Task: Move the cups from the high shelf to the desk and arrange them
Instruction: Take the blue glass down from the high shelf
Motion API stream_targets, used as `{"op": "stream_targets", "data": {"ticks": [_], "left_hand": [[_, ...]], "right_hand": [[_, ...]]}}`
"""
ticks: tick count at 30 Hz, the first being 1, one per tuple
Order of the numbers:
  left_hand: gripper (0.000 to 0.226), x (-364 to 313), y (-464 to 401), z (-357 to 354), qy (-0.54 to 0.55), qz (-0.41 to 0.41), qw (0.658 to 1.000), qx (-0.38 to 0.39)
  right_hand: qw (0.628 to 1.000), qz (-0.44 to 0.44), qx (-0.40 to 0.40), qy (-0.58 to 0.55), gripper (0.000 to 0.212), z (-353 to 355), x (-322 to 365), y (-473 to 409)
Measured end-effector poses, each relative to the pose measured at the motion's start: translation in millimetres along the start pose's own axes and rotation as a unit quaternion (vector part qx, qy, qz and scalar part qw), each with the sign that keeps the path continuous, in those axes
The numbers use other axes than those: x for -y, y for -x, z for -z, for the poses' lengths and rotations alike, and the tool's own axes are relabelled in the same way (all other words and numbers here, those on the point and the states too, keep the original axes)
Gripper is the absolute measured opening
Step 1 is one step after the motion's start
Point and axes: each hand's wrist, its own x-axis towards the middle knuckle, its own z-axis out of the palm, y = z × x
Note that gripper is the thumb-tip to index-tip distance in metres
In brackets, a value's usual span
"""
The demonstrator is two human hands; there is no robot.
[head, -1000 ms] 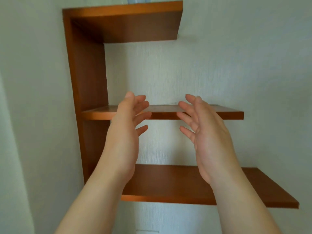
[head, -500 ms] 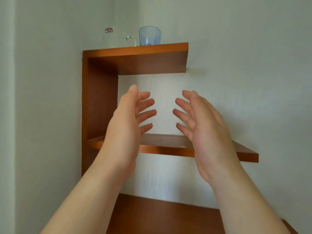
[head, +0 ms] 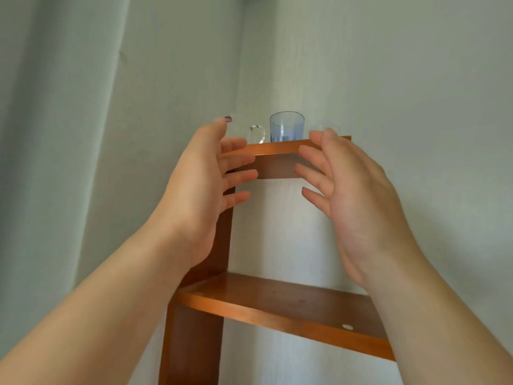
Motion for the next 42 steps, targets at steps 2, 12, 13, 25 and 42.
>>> {"op": "stream_targets", "data": {"ticks": [2, 12, 13, 25, 42], "left_hand": [[0.048, -10, -10, 6, -0.007, -0.001, 1.000, 0.008], [0.049, -45, -62, 29, -0.033, 0.003, 0.996, 0.083], [0.049, -47, -67, 29, -0.036, 0.000, 0.995, 0.090], [0.057, -53, -117, 6, -0.084, 0.023, 0.983, 0.159], [0.068, -39, -188, -50, -0.201, 0.060, 0.974, 0.086]], "right_hand": [[1.000, 0.000, -0.005, 0.003, 0.024, -7, 7, -7], [1.000, 0.007, -0.009, 0.026, 0.040, -55, 39, -42], [0.999, 0.009, -0.012, 0.031, 0.041, -60, 40, -46], [0.982, -0.040, 0.012, 0.185, 0.045, -64, 48, -103], [0.965, -0.183, 0.089, 0.164, 0.068, 11, 31, -190]]}}
